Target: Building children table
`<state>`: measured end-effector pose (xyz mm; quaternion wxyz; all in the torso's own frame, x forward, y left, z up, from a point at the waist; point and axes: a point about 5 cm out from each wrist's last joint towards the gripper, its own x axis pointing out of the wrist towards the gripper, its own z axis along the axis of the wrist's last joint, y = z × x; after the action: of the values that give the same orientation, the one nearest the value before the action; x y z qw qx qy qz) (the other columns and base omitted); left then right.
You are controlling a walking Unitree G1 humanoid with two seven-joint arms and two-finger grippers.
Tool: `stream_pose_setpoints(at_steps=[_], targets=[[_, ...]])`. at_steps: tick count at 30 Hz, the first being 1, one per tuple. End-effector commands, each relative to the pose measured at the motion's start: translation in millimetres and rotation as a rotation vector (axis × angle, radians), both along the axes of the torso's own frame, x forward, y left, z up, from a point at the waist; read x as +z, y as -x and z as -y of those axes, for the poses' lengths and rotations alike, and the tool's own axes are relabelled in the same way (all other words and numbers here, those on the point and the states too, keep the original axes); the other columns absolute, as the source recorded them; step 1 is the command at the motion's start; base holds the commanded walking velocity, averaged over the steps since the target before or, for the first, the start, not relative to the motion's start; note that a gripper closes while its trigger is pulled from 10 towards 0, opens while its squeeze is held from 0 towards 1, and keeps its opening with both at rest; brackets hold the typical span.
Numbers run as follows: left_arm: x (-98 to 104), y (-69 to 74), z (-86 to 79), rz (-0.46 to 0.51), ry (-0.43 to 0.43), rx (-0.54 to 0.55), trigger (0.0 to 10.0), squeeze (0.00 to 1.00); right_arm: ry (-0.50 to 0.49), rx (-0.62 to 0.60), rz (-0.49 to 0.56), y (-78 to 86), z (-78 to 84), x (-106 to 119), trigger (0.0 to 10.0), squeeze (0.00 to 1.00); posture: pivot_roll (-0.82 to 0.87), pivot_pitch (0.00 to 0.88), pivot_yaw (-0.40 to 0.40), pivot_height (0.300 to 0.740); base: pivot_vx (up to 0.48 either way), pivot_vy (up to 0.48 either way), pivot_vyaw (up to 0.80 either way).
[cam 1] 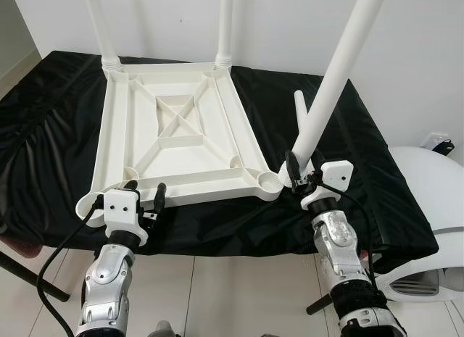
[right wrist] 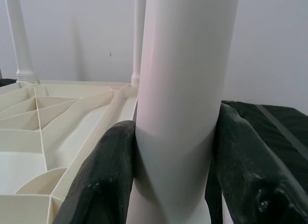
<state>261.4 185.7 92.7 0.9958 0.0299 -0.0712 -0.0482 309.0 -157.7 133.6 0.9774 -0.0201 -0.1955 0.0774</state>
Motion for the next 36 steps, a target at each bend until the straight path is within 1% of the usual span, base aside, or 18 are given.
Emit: stream_pose_setpoints(at_steps=[1,4,5,7,8,13,14,15,17,22,23,24,25,27,30,33,34,36], targets=[[-12.7,4.5,-5.2,-0.049,0.019,0.099,10.0,0.0,0.002,0.0,0.011,-0.7,1.2,0.5,10.0,0.0,0.08,0.0,-0.059,0.74,0.0,0.0,0.0],[-13.3,7.8,-3.0,-0.039,0.004,0.072,10.0,0.0,0.003,0.003,0.009,-0.4,0.5,-0.6,10.0,0.0,0.08,0.0,-0.058,0.74,0.0,0.0,0.0],[-13.5,10.0,-2.0,-0.026,-0.02,0.053,10.0,0.0,0.004,0.005,0.007,-0.4,0.2,-1.3,10.0,0.0,0.08,0.0,-0.058,0.74,0.0,0.0,0.0],[-14.3,16.8,3.0,-0.002,-0.075,-0.043,10.0,0.0,0.009,0.007,0.004,-0.3,-0.1,-3.1,10.0,0.0,0.08,0.0,-0.056,0.74,0.0,0.0,0.0],[-14.3,16.8,3.0,-0.002,-0.075,-0.043,10.0,0.0,0.009,0.007,0.004,-0.3,-0.1,-3.1,10.0,0.0,0.08,0.0,-0.056,0.74,0.0,0.0,0.0],[-12.1,31.2,16.5,0.019,-0.199,-0.314,10.0,0.0,0.023,0.018,0.005,-3.8,0.0,-1.9,10.0,0.0,0.09,0.0,-0.063,0.74,0.0,0.0,0.0],[-11.4,36.2,18.1,0.014,-0.234,-0.393,10.0,0.0,0.033,0.022,0.008,-4.8,0.6,-0.8,10.0,0.0,0.09,0.0,-0.061,0.74,0.0,0.0,0.0],[-11.4,36.2,18.1,0.014,-0.234,-0.393,10.0,0.0,0.033,0.022,0.008,-4.8,0.6,-0.8,10.0,0.0,0.09,0.0,-0.061,0.74,0.0,0.0,0.0],[-9.7,44.2,19.7,0.009,-0.283,-0.51,10.0,0.0,0.05,0.023,0.014,-6.5,3.0,0.9,10.0,0.0,0.09,0.0,-0.055,0.74,0.0,0.0,0.0],[-8.1,48.7,20.3,0.014,-0.309,-0.569,10.0,0.0,0.06,0.021,0.019,-7.9,5.1,2.1,10.0,0.0,0.08,0.0,-0.054,0.74,0.0,0.0,0.0],[-8.6,54.9,22.9,0.01,-0.351,-0.633,10.0,0.0,0.068,0.017,0.025,-8.9,7.7,3.7,10.0,0.0,0.08,0.0,-0.037,0.74,0.0,0.0,0.0],[-11.7,63.2,24.5,-0.003,-0.399,-0.698,10.0,0.0,0.076,0.009,0.034,-10.0,10.8,5.7,10.0,0.0,0.07,0.0,-0.026,0.74,0.0,0.0,0.0],[-11.7,63.2,24.5,-0.003,-0.399,-0.698,10.0,0.0,0.076,0.009,0.034,-10.0,10.8,5.7,10.0,0.0,0.07,0.0,-0.026,0.74,0.0,0.0,0.0],[-17.6,75.9,25.0,-0.035,-0.451,-0.786,10.0,0.0,0.087,-0.004,0.045,-11.8,15.4,8.8,10.0,0.0,0.07,0.0,-0.016,0.74,0.0,0.0,0.0],[-22.2,80.9,22.1,-0.074,-0.473,-0.83,10.0,0.0,0.093,-0.012,0.05,-12.6,18.3,10.1,10.0,0.0,0.06,0.0,-0.012,0.74,0.0,0.0,0.0],[-34.9,91.0,12.7,-0.154,-0.565,-0.914,10.0,0.0,0.103,-0.018,0.051,-12.7,20.7,9.7,10.0,0.0,0.06,0.0,-0.003,0.74,0.0,0.0,0.0],[-34.9,91.0,12.7,-0.154,-0.565,-0.914,10.0,0.0,0.103,-0.018,0.051,-12.7,20.7,9.7,10.0,0.0,0.06,0.0,-0.003,0.74,0.0,0.0,0.0],[-44.6,96.2,7.3,-0.21,-0.605,-0.95,10.0,0.0,0.104,-0.02,0.052,-13.0,21.2,9.6,10.0,0.0,0.06,0.0,-0.001,0.74,0.0,0.0,0.0]])
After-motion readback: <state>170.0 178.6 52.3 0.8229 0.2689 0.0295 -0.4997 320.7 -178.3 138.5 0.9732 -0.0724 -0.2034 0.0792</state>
